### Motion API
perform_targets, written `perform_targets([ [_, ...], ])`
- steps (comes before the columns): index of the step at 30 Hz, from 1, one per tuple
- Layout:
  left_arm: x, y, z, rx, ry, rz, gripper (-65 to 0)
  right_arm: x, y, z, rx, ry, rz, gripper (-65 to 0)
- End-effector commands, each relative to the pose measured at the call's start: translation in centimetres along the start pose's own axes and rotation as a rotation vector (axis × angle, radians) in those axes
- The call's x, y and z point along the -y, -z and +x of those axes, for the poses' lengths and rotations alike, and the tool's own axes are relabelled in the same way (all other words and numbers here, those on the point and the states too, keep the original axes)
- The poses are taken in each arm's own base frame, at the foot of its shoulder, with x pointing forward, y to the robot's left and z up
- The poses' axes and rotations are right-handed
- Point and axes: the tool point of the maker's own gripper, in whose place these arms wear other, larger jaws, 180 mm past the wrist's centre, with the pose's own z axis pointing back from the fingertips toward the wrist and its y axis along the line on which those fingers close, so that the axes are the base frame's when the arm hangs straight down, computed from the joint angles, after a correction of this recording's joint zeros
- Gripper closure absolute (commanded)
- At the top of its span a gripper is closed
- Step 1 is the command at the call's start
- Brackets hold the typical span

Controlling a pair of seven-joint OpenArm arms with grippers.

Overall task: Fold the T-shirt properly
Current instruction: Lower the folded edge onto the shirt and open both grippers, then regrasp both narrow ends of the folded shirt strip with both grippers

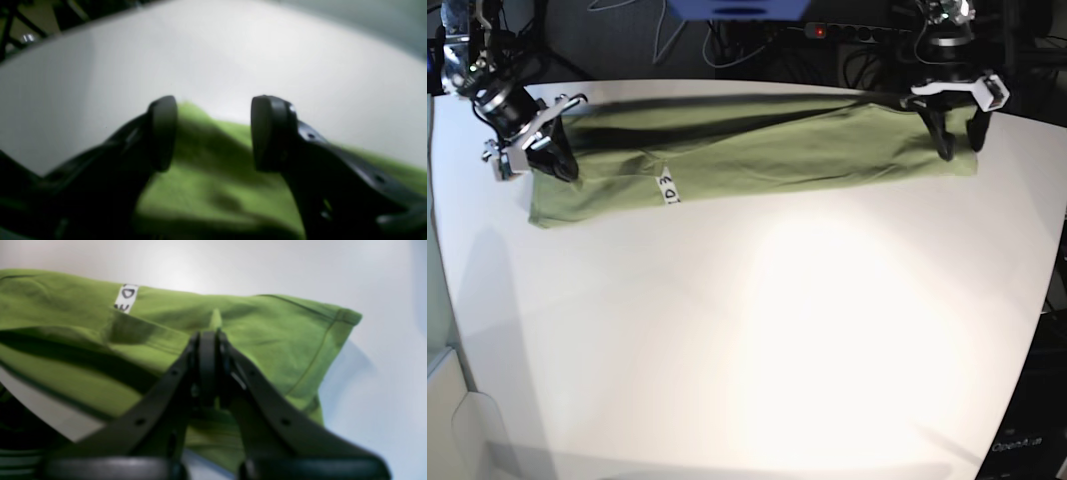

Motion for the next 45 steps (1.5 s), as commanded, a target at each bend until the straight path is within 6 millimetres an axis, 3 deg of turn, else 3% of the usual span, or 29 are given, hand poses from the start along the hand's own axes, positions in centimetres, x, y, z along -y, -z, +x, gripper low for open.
perform_targets([
  [1,-0.2,0.1,0.7,0.012,0.006,-0.008,-34.1,0.4,-0.1,1.4,0.042,-0.015,-0.001,-0.6],
  [5,-0.1,0.3,-0.9,-0.082,0.008,-0.012,-34.0,0.4,-0.1,1.4,0.042,-0.015,-0.001,-0.7],
  [11,-0.6,0.9,-0.6,-0.134,0.050,-0.021,-34.0,0.4,-0.1,1.4,0.042,-0.015,-0.001,-0.7],
  [15,0.1,2.5,0.7,-0.129,0.069,-0.038,-34.0,0.4,-0.1,1.4,0.043,-0.015,-0.001,-0.7],
  [22,0.5,5.4,0.2,-0.231,0.091,-0.060,-34.0,0.4,-0.1,1.3,0.041,-0.014,-0.002,-0.7],
  [32,0.7,8.5,0.7,-0.309,0.111,-0.070,-34.0,1.9,0.2,-1.1,-0.029,0.027,-0.035,-0.7],
  [45,0.9,8.7,0.8,-0.308,0.110,-0.068,-33.9,0.0,-0.6,-3.4,-0.060,0.087,-0.024,-1.5],
])
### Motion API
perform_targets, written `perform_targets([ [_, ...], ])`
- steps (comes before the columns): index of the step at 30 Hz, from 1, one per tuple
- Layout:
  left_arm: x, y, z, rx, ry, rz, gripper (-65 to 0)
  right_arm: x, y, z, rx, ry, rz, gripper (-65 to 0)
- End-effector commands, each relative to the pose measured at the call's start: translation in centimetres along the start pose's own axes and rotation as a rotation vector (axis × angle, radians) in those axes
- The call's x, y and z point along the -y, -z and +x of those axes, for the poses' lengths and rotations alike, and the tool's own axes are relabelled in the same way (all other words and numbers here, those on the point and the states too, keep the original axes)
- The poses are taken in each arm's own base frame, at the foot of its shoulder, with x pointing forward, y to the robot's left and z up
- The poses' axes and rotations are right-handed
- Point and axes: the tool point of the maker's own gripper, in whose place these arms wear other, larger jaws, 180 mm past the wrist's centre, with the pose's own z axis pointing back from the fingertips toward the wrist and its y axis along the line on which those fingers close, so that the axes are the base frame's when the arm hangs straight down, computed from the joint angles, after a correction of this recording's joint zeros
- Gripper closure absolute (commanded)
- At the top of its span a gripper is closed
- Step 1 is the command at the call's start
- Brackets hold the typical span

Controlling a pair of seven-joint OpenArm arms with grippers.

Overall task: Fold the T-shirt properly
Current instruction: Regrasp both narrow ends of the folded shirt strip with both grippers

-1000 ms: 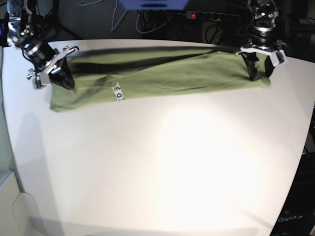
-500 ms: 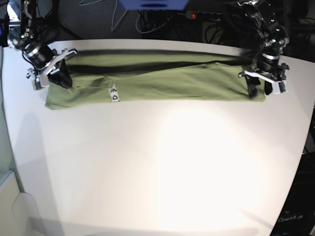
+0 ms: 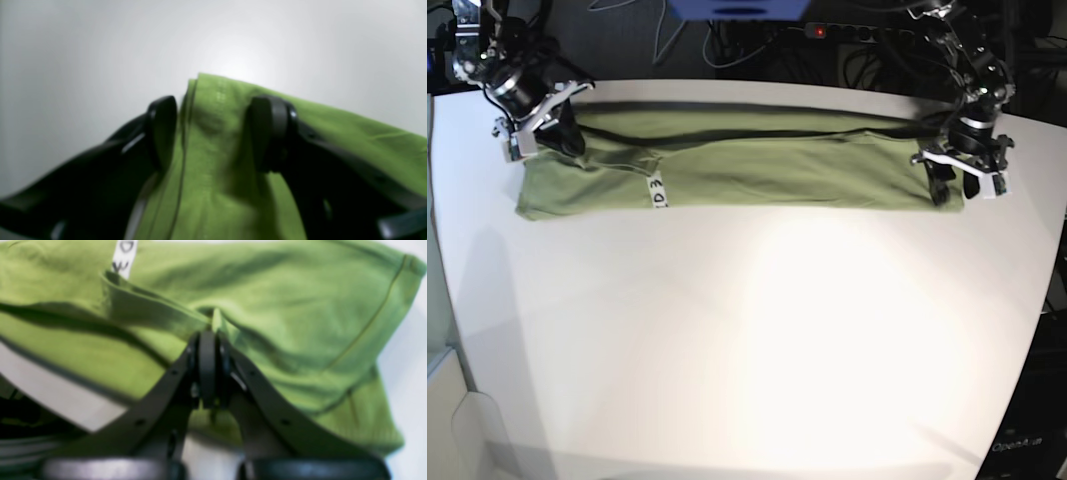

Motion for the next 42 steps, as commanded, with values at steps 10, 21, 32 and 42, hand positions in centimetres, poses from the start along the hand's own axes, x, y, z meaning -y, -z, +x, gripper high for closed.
perform_targets([
  [10,-0.2,0.0,1.5,0.050,0.002,0.002,-34.0,0.2,-0.4,0.4,0.015,-0.003,-0.002,-23.9],
  [21,-0.1,-0.2,1.3,0.047,-0.006,-0.006,-31.2,0.5,-0.6,0.9,0.026,-0.012,-0.008,-28.9],
  [32,-0.2,0.0,1.4,0.048,-0.002,0.001,-28.9,2.9,-0.8,3.1,0.053,-0.065,-0.047,-28.1],
  [42,-0.4,-0.3,1.4,0.048,0.003,0.005,-28.9,6.0,0.5,2.9,0.055,-0.017,-0.106,-13.1],
])
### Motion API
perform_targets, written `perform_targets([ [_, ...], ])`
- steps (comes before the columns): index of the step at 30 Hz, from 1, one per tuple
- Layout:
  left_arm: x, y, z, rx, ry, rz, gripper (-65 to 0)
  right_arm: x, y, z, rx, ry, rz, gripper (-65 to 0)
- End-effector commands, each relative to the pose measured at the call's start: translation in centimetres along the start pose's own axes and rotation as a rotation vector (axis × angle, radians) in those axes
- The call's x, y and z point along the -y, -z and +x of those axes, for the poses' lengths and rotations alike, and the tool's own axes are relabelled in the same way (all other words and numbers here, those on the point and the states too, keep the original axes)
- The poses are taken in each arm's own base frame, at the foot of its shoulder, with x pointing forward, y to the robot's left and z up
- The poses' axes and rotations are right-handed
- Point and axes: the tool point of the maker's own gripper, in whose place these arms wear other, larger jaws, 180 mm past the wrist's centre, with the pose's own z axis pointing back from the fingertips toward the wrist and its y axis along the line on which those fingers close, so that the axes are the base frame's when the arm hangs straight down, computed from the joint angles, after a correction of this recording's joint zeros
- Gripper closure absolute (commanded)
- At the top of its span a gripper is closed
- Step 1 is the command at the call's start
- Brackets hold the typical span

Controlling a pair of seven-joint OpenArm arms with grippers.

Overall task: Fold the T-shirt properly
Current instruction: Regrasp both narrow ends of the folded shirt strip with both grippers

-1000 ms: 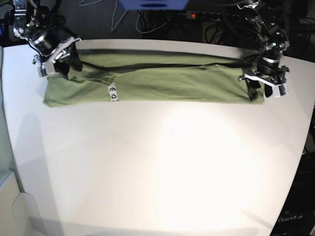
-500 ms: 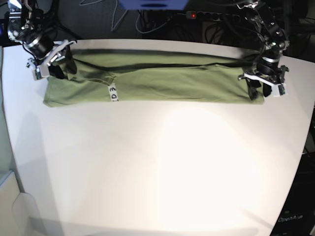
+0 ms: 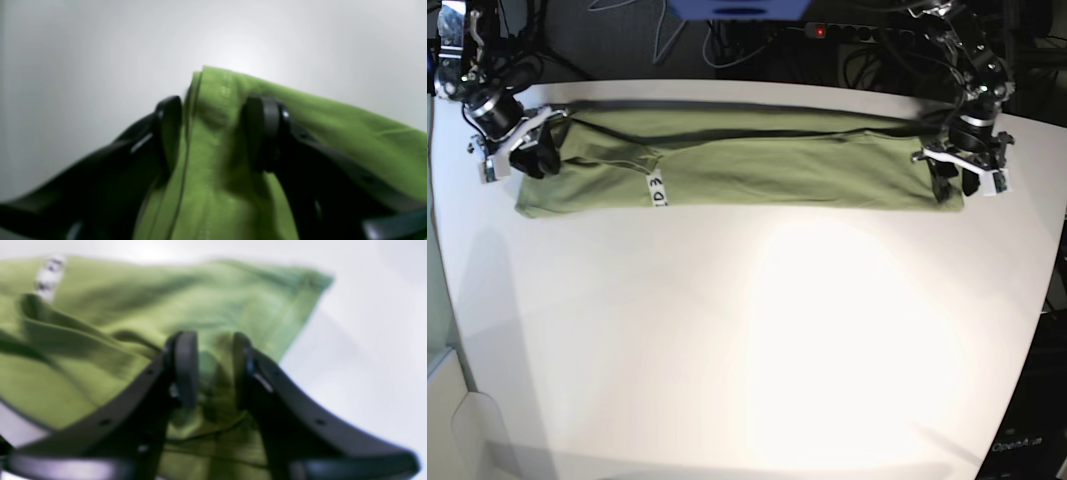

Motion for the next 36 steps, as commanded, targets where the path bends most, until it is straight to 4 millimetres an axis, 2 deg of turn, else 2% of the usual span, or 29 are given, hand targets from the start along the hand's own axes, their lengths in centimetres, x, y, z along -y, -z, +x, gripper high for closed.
perform_targets([
  [1,-0.2,-0.1,1.7,0.055,0.010,-0.001,-28.9,0.7,0.0,1.3,0.047,-0.002,-0.008,-10.2],
  [4,-1.0,-0.4,1.7,0.058,0.002,0.022,-28.9,1.5,0.4,0.2,0.028,0.031,-0.027,-3.5],
  [6,-1.7,-0.6,2.1,0.070,-0.006,0.040,-28.9,1.8,0.7,-0.3,0.020,0.047,-0.033,-1.3],
  [9,-2.1,-0.7,2.2,0.075,-0.007,0.051,-29.0,1.8,0.9,-0.4,0.020,0.058,-0.034,-0.9],
  [13,-2.2,-1.3,4.0,0.092,0.037,0.058,-29.2,1.8,0.9,-0.4,0.021,0.059,-0.034,-0.9],
  [16,-2.3,-1.5,3.5,-0.008,0.066,0.067,-29.3,1.8,1.0,-0.4,0.022,0.059,-0.034,-0.9],
  [20,-3.5,-2.2,3.0,-0.161,0.132,0.089,-29.3,1.1,1.2,-0.6,0.012,0.055,-0.014,-0.9],
  [26,-4.1,-2.9,2.3,-0.248,0.156,0.107,-29.3,0.9,1.4,-0.7,0.012,0.057,-0.009,-0.9],
  [32,-2.6,-2.4,1.9,-0.263,0.180,0.064,-29.3,0.8,1.4,-0.6,0.013,0.056,-0.009,-0.9],
  [36,-2.5,-2.2,1.1,-0.281,0.163,0.057,-29.3,0.8,1.3,-0.7,0.010,0.056,-0.009,-0.9],
])
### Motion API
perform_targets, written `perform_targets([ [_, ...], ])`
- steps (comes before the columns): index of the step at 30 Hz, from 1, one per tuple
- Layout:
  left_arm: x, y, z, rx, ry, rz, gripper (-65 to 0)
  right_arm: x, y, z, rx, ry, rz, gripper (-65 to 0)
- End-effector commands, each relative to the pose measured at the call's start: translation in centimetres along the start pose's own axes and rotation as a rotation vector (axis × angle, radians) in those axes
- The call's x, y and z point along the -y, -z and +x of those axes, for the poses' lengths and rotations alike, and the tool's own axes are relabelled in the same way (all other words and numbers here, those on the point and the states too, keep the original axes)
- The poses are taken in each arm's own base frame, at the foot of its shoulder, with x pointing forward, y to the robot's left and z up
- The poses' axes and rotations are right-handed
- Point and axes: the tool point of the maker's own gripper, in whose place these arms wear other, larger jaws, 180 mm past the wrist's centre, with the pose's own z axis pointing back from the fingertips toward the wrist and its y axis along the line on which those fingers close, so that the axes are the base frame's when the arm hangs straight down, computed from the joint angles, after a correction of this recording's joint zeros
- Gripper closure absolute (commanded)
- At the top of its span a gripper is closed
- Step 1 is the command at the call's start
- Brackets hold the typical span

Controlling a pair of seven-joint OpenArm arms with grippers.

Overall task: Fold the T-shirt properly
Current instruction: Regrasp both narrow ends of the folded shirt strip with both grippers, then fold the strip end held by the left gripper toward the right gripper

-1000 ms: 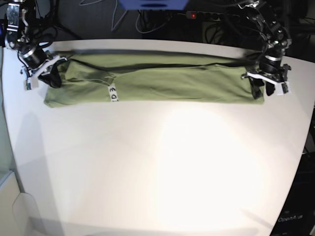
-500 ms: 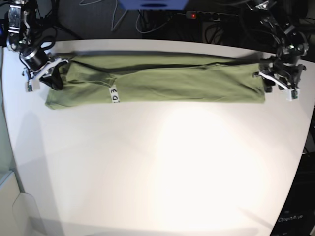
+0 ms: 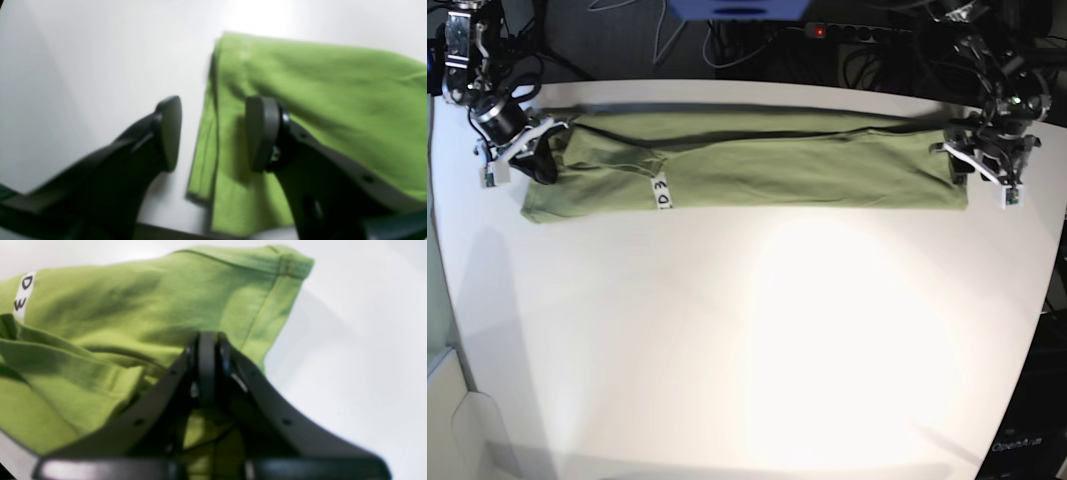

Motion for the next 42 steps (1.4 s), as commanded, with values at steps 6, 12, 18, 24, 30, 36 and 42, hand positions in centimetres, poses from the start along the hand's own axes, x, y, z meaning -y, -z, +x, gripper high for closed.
perform_targets([
  [6,-0.2,0.8,-1.0,-0.020,-0.026,-0.014,-29.3,0.2,-0.2,0.0,-0.019,-0.021,0.000,-0.9],
  [12,0.1,1.8,-3.4,-0.086,-0.061,-0.038,-29.3,0.2,-0.2,0.0,-0.019,-0.021,0.000,-0.9],
  [18,0.5,2.5,-4.0,-0.105,-0.082,-0.054,-18.0,0.2,-0.2,0.0,-0.019,-0.021,0.000,-0.9],
  [24,0.7,2.6,-4.9,-0.165,-0.083,-0.061,-1.8,0.3,-0.2,0.1,-0.017,-0.022,0.000,-0.9],
  [30,1.7,1.9,-2.3,-0.105,0.016,-0.111,-1.7,0.3,0.1,0.4,-0.013,-0.025,0.000,-0.9],
  [36,2.4,-0.1,1.9,0.016,0.074,-0.077,-1.7,0.4,0.1,0.6,-0.012,-0.029,0.001,-0.9],
  [42,4.9,-1.5,4.9,0.035,0.200,-0.097,-1.6,-1.0,1.0,0.7,-0.025,-0.056,0.048,-0.9],
])
